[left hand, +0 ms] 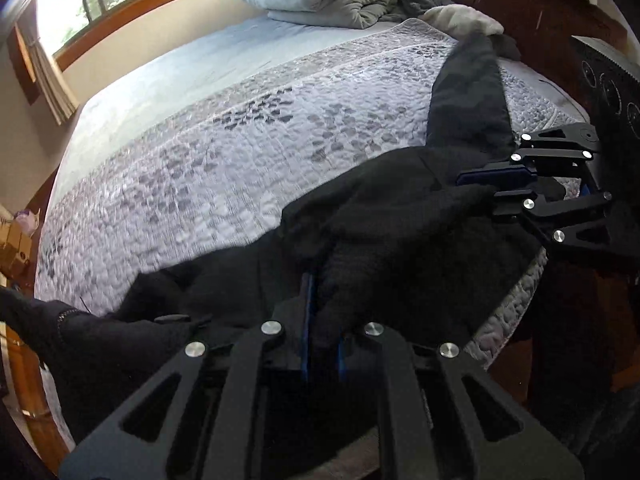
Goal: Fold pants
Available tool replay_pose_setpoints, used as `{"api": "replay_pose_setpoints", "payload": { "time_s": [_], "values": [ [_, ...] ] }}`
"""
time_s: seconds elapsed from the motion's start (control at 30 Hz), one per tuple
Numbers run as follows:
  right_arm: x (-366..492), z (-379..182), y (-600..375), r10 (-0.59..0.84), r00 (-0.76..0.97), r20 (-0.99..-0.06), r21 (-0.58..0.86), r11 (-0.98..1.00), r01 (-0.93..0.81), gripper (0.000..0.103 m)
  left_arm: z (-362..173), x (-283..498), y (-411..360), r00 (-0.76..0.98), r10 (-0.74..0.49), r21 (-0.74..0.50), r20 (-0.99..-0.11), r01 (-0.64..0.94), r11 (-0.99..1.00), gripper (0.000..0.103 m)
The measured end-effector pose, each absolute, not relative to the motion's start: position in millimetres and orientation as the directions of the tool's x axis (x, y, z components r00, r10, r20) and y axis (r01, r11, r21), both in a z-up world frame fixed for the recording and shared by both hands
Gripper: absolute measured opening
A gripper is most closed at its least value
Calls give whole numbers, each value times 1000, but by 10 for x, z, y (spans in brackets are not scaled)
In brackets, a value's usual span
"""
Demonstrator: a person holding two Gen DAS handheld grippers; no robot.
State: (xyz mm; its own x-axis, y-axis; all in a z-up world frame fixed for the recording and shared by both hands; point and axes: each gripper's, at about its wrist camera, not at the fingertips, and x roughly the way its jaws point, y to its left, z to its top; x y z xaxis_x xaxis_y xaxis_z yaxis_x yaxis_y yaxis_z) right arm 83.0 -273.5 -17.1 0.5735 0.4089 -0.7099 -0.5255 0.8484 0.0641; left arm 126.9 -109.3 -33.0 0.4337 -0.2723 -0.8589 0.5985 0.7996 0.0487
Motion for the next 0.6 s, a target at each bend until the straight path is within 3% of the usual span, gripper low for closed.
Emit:
{"api": "replay_pose_setpoints", "payload": {
  "time_s": [0.33,0.6],
  "values": [
    [498,-778,-2692,418,447,-791,167,850,-499,16,-970,905,-992,361,-238,-50,-902,461,886,12],
    [471,-1121,-2677,397,387,-832,197,864,-463,17,-1331,814,-1024,369,-178,-7,-912,421,907,14]
  ]
}}
